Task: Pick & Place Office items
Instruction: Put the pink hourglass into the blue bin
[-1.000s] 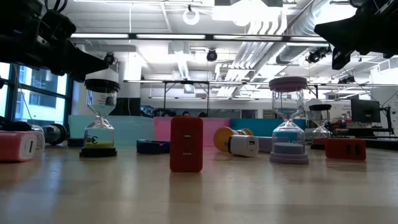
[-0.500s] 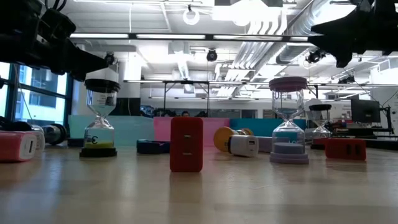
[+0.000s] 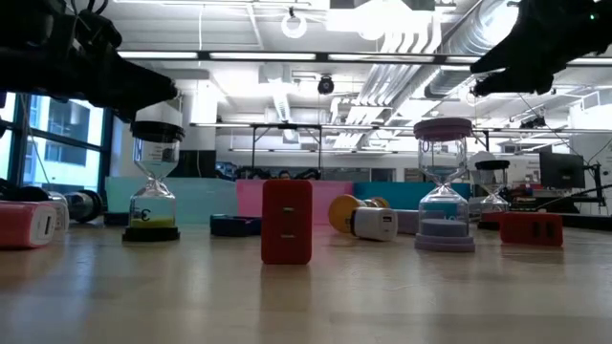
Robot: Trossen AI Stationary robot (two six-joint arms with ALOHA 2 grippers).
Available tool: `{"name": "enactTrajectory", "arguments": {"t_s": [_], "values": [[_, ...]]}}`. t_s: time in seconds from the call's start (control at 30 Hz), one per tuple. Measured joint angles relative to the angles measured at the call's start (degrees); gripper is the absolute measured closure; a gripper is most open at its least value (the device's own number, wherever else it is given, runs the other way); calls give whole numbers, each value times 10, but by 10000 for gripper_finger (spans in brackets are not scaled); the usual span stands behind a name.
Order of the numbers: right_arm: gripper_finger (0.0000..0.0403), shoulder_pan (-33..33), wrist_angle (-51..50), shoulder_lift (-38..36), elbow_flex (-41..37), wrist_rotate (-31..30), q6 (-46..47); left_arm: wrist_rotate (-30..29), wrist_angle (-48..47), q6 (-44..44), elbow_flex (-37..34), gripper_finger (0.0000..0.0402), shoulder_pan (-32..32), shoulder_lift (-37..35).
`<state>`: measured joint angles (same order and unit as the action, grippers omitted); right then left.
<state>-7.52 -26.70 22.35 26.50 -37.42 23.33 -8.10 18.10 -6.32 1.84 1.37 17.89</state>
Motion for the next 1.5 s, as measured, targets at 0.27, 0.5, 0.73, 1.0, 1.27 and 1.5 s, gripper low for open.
{"name": "enactTrajectory", "arguments": {"t_s": [0.27, 0.5, 0.73, 1.0, 1.27, 1.5], "values": [[81, 35, -210, 101, 119, -15, 174, 0, 82, 3, 0, 243, 0, 37], [81, 120, -328, 171, 152, 80, 302, 0, 109, 3, 0, 243, 0, 53], [81, 171, -326, 217, 152, 136, 290, -1, 109, 3, 0, 243, 0, 55], [81, 181, -299, 293, 152, 164, 273, 5, 109, -11, 0, 243, 0, 55], [87, 181, -262, 362, 152, 166, 249, 7, 109, -10, 0, 243, 0, 55], [93, 186, -262, 414, 152, 171, 251, 7, 109, -10, 0, 243, 0, 55]]}}
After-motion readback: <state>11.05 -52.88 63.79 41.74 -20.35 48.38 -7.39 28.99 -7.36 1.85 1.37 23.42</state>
